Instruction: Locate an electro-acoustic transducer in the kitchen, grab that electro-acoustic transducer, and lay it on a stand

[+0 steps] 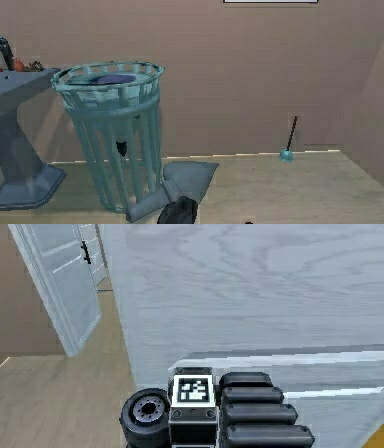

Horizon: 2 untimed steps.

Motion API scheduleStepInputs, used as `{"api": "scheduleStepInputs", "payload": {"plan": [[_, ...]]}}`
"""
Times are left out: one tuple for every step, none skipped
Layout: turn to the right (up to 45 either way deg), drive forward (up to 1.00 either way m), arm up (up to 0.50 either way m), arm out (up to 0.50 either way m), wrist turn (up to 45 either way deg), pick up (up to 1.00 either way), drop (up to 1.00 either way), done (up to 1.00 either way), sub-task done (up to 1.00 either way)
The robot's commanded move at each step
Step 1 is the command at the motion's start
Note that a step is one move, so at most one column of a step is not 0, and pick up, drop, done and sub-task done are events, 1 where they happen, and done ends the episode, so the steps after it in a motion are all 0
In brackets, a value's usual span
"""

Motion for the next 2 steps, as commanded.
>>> {"api": "scheduleStepInputs", "payload": {"plan": [[6.0, 0.0, 0.0, 0.0, 0.0, 0.0, 0.0, 0.0, 0.0], [0.0, 0.2, 0.0, 0.0, 0.0, 0.0, 0.0, 0.0, 0.0]]}}
